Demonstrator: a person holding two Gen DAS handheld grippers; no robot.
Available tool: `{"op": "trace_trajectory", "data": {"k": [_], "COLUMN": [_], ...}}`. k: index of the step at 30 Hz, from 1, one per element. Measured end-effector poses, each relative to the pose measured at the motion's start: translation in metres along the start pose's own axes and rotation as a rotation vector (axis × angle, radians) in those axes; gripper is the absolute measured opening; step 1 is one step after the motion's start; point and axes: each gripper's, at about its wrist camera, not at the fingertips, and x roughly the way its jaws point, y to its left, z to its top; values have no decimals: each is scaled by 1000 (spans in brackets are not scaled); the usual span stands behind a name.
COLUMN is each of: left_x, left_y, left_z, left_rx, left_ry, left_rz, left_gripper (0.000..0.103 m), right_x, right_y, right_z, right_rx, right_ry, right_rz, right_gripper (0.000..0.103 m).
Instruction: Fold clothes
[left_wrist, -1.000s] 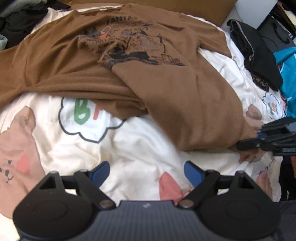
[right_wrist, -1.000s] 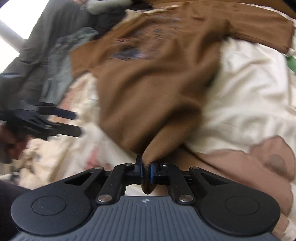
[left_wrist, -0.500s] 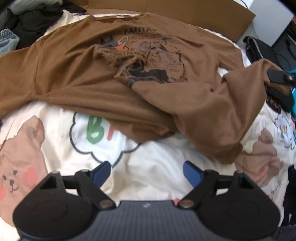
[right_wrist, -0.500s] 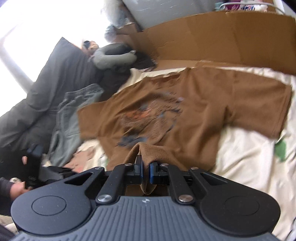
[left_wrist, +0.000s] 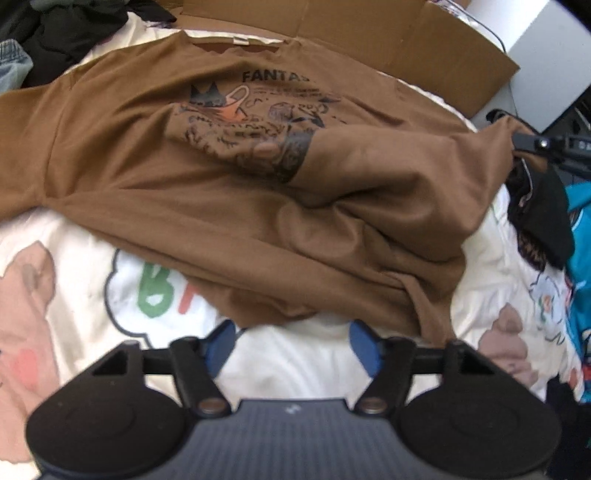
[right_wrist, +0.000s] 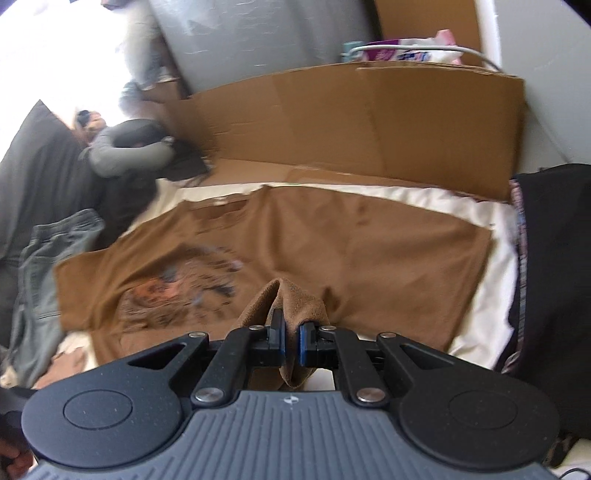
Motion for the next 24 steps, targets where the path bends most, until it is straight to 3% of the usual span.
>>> {"op": "trace_trajectory", "data": {"k": [2, 11, 16, 18, 21, 24], "left_x": [5, 36, 46, 44, 39, 21], "left_y": [0, 1, -1, 2, 5, 12], "left_z": [1, 2, -1, -2, -4, -7], "left_rx": [-45, -211, -269, -289, -296, -276], "left_ry": [14, 50, 76, 68, 61, 49], "left_rz": [-41, -104, -134, -152, -166, -192], "left_gripper": [54, 52, 27, 11, 1, 1], "right_x": [3, 8, 9, 9, 7, -1], "right_y": [-4, -8, -10, -11, -12, -13], "right_z": [1, -10, -15, -18, -23, -31], "right_rx": [6, 46, 67, 69, 75, 80], "right_ry": [2, 14, 18, 23, 33, 42], "right_rz": [-25, -26, -19, -20, -24, -21], "right_gripper": [5, 5, 5, 5, 5, 5]}}
